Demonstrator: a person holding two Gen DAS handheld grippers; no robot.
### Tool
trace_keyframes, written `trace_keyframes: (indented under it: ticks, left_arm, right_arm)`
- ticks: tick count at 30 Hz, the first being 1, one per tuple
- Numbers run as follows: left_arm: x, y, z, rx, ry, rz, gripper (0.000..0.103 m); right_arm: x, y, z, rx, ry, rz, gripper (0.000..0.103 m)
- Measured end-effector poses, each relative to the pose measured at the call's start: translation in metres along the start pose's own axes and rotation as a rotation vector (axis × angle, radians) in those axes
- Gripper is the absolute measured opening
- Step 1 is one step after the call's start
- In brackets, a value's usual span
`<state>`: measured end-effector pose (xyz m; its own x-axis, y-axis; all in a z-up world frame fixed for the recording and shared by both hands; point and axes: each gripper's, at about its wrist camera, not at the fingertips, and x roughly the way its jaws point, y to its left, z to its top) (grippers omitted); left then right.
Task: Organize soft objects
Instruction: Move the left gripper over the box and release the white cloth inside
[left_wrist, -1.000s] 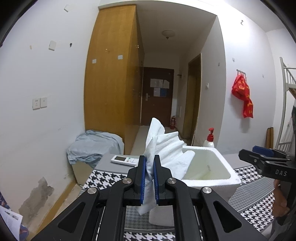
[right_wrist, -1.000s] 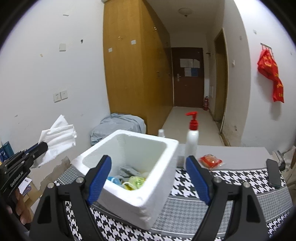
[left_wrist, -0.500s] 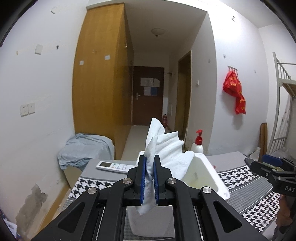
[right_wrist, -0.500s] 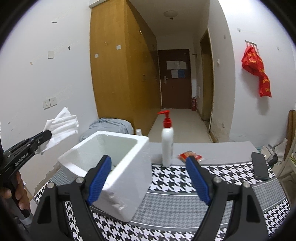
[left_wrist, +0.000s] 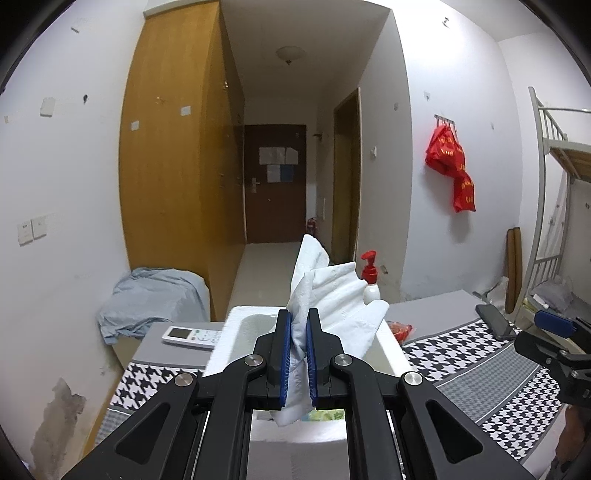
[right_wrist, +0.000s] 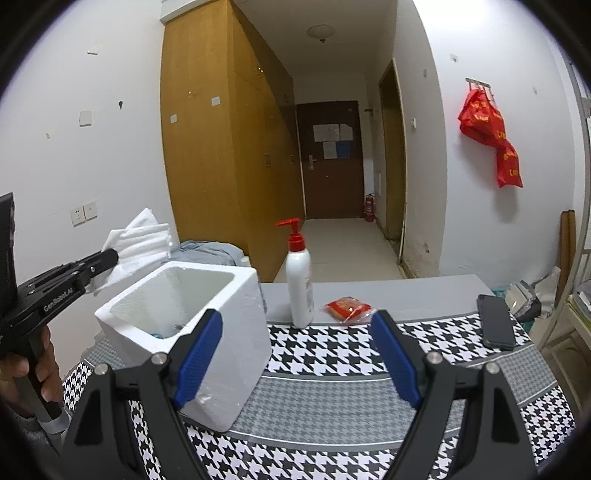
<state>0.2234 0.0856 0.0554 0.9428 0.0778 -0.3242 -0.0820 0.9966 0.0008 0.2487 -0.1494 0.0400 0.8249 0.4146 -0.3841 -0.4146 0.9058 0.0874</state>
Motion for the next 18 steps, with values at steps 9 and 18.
trace_keyframes:
  ticks: [9,18]
  left_arm:
    - [0.025,-0.013,0.005,0.018,0.039,-0.003,0.008]
    - [0.051,-0.01,0.002,-0.006,0.088,0.032,0.015]
  right_arm:
    - [0.001,-0.015,-0.007,0.013,0.006,-0.022,0.086]
    - [0.004,-0.023,-0.014,0.02,0.02,-0.034,0.086]
